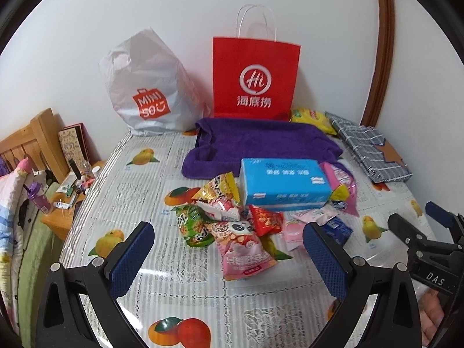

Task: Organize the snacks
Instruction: 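Lower the right tool onto the blue biscuit packet and close on it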

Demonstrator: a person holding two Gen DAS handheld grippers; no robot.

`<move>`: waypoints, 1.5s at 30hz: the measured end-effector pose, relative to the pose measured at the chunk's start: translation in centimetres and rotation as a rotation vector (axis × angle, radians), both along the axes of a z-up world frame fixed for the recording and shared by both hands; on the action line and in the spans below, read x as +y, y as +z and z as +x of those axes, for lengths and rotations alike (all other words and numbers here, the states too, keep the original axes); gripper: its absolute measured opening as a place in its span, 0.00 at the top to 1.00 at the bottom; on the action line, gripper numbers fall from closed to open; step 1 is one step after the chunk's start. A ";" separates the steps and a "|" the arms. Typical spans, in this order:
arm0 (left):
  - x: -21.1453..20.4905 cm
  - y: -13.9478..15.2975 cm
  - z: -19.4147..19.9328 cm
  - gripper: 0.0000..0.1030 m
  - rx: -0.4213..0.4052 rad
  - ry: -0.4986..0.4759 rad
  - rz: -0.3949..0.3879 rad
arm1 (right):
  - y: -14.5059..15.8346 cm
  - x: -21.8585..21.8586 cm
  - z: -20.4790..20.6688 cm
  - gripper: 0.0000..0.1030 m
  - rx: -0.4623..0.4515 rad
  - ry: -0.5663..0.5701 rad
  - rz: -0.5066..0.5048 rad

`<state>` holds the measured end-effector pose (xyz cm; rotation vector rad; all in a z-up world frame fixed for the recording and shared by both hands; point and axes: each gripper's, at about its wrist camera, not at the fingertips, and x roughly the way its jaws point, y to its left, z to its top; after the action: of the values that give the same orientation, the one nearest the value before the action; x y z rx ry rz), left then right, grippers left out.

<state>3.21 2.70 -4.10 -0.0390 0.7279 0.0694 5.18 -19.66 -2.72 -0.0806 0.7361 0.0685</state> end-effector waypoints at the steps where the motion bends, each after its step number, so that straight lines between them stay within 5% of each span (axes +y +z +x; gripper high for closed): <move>1: 0.2 -0.4 0.3 0.00 0.011 0.004 0.001 | -0.2 0.0 0.1 0.01 -0.001 -0.001 -0.004; 17: 4.0 -5.7 4.4 0.00 0.129 0.006 -0.080 | -6.0 -0.5 4.5 0.01 0.095 0.113 0.106; 29: 6.6 -7.7 5.3 0.01 0.164 0.047 -0.062 | -10.8 1.7 7.5 0.33 0.225 0.162 0.041; 45: 5.6 -8.9 6.2 0.01 0.191 -0.047 -0.139 | -12.3 2.2 8.0 0.46 0.214 0.193 -0.003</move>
<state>9.45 8.32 -12.97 -0.1498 0.9230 -0.0231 13.18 -17.49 -15.00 -0.1487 0.9409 0.2634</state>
